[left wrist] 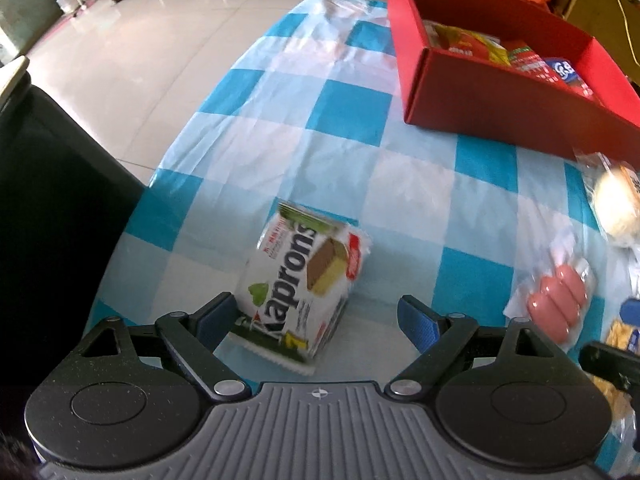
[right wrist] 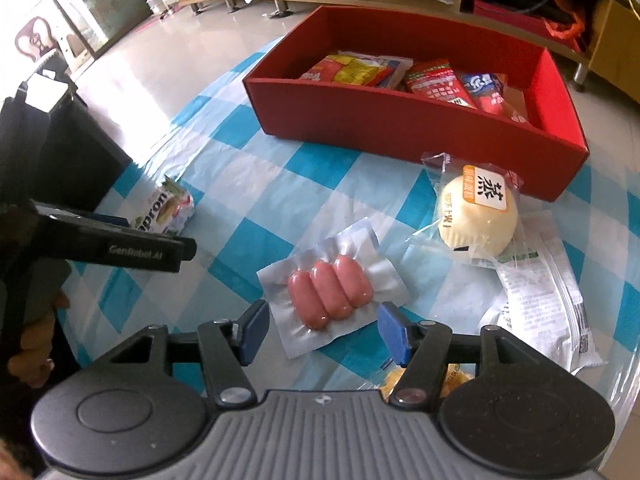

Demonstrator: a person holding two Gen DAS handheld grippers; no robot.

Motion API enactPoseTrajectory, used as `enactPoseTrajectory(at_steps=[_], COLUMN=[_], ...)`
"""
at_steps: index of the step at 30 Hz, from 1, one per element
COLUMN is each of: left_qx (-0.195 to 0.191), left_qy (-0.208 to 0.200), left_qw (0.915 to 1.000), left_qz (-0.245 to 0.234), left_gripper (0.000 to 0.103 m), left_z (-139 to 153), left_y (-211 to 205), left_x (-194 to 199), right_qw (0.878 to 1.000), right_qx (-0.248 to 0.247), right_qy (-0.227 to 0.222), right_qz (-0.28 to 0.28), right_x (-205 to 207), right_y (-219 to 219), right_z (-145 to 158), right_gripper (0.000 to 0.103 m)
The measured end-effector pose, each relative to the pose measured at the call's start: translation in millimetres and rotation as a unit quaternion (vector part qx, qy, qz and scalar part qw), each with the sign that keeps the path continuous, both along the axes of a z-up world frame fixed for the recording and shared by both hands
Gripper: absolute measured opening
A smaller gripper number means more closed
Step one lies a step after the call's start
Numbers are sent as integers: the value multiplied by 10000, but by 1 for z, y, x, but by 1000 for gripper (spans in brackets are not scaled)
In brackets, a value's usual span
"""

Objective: Organize snacks
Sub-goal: 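Lower the left tool onto the Kaprons wafer pack and close on it, then grasp the pink sausage vacuum pack with the right gripper while the left holds the wafer pack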

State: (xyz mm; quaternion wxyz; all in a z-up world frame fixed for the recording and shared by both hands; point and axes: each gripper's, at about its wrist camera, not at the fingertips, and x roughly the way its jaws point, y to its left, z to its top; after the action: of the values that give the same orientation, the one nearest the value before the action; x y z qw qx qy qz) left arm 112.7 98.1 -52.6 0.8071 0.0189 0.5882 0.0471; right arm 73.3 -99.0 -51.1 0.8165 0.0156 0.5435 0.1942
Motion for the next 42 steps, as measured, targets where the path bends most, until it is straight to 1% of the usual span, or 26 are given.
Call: enactPoseTrajectory(at_steps=[5,8,9,12,13,15,18,20,23,25,28,30,35,37,39,40,41,42], left_qx=[27,-207,-209,10,-40,-260,-388,-360,-410,-276,-343,-302,-284,-349,-278,-230,-199,-172], left_qy=[-52,-133,-174,-151,-112,19,54,39,201,182,128,13,89,130,143,128,115,106], left_qw=[9998,9994,9994,9998,9998,9993,9982,9987,9987,9992,9988,9993,9996,9992,9993,9994,9995,9995], left_qz=[187,233,203,130,161,267,454,360,227,203,316,241,-18,-129,-188,-215,-224,-223], left_gripper=[89,90,91,91,92,93,94,96,96,99,94,80,78,78,78,78,78,78], left_z=[3,10,12,8,5,0,-3,-5,-13,-15,-13,-9,-6,-6,-8,-8,-7,-7], left_y=[8,17,19,21,24,32,38,35,26,22,22,19,6,2,-1,-3,-4,-5], left_x=[6,9,11,13,12,12,16,17,16,17,17,15,0,-9,-15,-16,-17,-18], right_qw=[9998,9990,9986,9976,9976,9973,9958,9957,9958,9957,9956,9954,9937,9946,9958,9960,9965,9973], right_qx=[153,348,404,518,524,537,663,655,594,575,557,558,704,673,590,563,527,432], right_qy=[53,162,199,303,316,352,501,549,602,636,674,678,688,611,514,491,451,389], right_qz=[-119,-241,-273,-339,-335,-355,-381,-356,-344,-342,-336,-374,-538,-507,-482,-482,-467,-445], right_x=[0,3,4,7,8,12,19,22,25,26,29,32,41,41,40,40,39,38], right_y=[-7,-13,-14,-15,-15,-12,-8,-5,-1,-1,2,2,0,3,7,8,10,13], right_z=[2,1,1,-2,-3,-6,-12,-16,-23,-25,-29,-32,-36,-37,-37,-38,-38,-39], right_gripper=[57,57,57,58,58,58,58,58,58,58,58,59,63,63,63,65,70,71])
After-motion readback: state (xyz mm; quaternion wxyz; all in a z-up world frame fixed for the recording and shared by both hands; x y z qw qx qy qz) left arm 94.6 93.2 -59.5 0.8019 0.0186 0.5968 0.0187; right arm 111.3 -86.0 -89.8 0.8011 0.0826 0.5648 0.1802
